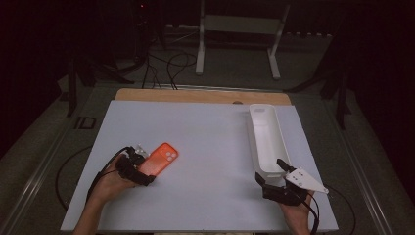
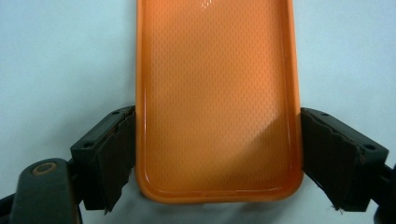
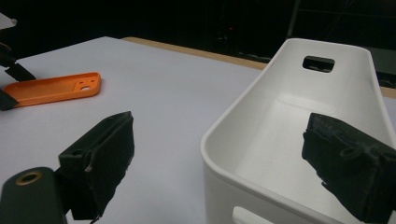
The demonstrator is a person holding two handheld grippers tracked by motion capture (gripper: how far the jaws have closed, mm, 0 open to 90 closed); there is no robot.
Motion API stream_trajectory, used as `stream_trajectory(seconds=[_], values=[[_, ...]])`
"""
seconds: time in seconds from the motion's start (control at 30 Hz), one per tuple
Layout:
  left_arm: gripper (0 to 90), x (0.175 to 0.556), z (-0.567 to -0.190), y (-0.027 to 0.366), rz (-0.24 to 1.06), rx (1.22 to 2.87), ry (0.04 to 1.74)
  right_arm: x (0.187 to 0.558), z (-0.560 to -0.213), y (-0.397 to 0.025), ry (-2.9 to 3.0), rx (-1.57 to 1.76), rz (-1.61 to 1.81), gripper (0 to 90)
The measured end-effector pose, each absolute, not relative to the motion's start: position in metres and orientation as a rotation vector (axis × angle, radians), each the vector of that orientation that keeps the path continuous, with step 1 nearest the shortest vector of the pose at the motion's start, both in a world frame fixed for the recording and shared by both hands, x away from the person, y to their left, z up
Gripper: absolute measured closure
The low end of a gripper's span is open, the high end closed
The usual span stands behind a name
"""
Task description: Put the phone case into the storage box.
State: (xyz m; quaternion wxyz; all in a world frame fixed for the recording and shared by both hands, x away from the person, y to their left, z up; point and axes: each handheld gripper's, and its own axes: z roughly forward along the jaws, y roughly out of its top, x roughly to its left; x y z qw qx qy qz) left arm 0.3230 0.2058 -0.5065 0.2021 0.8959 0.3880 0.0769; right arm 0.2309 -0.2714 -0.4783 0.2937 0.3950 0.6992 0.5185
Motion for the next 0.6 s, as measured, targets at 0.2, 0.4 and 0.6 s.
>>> stream_trajectory(seconds=[0.2, 0.4, 0.6], values=[[16.6, 0.3208, -0.5063, 0.2071, 0.237, 2.488, 1.068, 0.2305, -0.478, -0.272, 1.859, 1.055, 1.383, 9.3], [16.6, 0.3188, -0.5027, 0.2056, 0.286, 2.446, 1.062, 0.2306, -0.478, -0.2707, 1.863, 1.05, 1.383, 9.3], [16.6, 0.3164, -0.4978, 0.2068, 0.317, 2.407, 1.066, 0.2306, -0.4774, -0.2699, 1.866, 1.051, 1.385, 9.2]])
